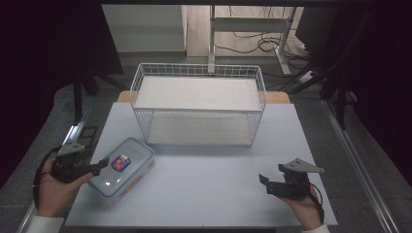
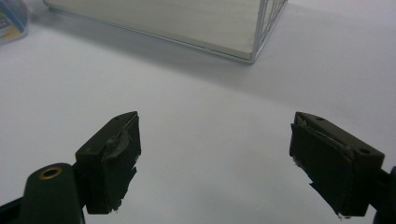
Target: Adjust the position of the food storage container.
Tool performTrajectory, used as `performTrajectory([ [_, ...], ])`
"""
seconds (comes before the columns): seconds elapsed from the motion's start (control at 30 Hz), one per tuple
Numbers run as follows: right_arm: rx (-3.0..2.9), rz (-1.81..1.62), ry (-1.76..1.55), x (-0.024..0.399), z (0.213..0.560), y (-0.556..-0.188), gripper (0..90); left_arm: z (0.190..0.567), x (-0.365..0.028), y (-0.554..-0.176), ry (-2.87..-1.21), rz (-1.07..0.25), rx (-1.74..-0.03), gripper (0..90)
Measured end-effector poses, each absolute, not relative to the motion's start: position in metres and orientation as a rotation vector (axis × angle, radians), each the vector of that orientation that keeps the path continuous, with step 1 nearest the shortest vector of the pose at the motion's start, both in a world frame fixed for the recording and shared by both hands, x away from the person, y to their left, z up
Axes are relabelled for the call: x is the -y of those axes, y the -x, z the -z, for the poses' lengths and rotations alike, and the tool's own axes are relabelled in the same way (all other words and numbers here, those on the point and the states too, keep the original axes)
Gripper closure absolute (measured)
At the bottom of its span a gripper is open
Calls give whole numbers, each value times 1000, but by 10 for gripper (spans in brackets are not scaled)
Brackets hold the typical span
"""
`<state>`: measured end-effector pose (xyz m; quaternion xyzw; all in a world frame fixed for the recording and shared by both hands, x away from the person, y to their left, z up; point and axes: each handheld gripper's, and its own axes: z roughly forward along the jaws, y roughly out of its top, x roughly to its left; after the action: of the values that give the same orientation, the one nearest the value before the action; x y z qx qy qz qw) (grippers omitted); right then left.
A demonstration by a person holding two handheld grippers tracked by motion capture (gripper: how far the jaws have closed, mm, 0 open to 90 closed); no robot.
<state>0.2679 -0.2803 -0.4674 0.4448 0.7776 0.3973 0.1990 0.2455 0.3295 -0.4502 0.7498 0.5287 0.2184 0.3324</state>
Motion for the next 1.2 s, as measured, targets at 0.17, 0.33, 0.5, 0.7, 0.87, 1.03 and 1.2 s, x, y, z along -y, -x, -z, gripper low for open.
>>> performTrajectory([
  [0.17,-2177,-1103,-1252,279,468,-269,170,451,-339,-259,-1969,-560,-1378,328],
  [0.33,-2185,-1096,-1248,278,470,-270,170,453,-344,-277,-1986,-524,-1363,392],
  [0.5,-2182,-1090,-1257,280,471,-271,171,452,-342,-298,-2014,-505,-1360,466],
  [0.7,-2180,-1089,-1262,281,472,-271,171,460,-336,-329,-2090,-447,-1341,648],
  [0.87,-2179,-1086,-1264,282,472,-272,171,467,-333,-348,-2139,-389,-1319,859],
  [1.03,-2183,-1076,-1268,281,474,-272,172,475,-322,-372,-2226,-344,-1325,900],
  [1.2,-2182,-1068,-1275,281,474,-272,174,478,-316,-383,-2270,-318,-1320,900],
])
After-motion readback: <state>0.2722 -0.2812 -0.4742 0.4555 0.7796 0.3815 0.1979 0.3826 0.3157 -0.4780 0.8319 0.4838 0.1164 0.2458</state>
